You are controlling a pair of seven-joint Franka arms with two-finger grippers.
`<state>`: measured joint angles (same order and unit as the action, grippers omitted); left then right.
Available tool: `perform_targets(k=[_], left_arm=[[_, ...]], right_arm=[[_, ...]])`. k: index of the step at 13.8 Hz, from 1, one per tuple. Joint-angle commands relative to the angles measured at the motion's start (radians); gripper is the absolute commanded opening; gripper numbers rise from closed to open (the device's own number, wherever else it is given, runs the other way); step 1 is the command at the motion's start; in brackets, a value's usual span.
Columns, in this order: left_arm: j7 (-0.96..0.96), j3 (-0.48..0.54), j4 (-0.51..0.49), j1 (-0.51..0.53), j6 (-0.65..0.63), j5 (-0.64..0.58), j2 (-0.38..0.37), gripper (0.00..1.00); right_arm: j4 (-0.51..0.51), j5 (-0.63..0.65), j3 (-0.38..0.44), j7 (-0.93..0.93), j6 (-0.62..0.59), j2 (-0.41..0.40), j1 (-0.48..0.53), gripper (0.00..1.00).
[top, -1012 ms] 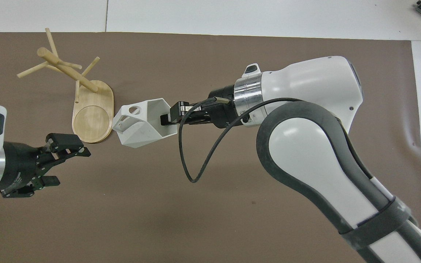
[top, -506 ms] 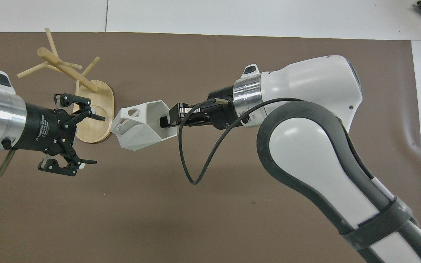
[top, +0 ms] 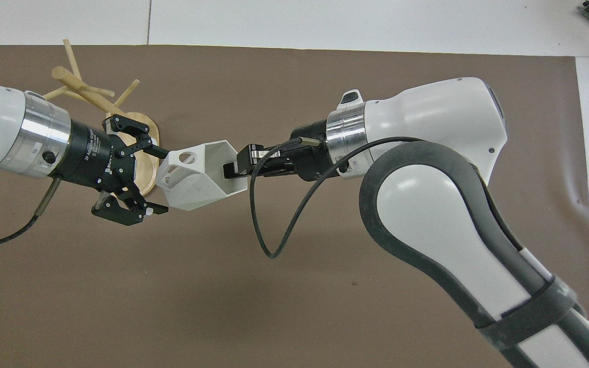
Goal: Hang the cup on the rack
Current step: 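Grasp the cup with the left gripper and open the right gripper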
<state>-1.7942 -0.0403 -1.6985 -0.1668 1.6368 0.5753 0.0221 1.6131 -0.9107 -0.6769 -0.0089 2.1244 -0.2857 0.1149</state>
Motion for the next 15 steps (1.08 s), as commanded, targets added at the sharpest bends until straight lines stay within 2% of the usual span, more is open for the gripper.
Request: perform_targets(k=[1, 8, 15], left_arm=[[-0.074, 0.002, 0.026, -0.007, -0.034, 0.015, 0.010, 1.00], [-0.149, 0.000, 0.030, -0.007, -0.012, 0.074, 0.010, 1.00], [-0.206, -0.018, 0.016, -0.033, 0.012, 0.081, 0.006, 1.00]], right_arm=[[-0.004, -0.028, -0.004, -0.019, -0.015, 0.002, 0.009, 0.00], [-0.005, -0.027, -0.004, -0.019, -0.015, 0.003, 0.009, 0.00], [-0.005, -0.027, -0.006, -0.016, -0.015, 0.003, 0.009, 0.00]])
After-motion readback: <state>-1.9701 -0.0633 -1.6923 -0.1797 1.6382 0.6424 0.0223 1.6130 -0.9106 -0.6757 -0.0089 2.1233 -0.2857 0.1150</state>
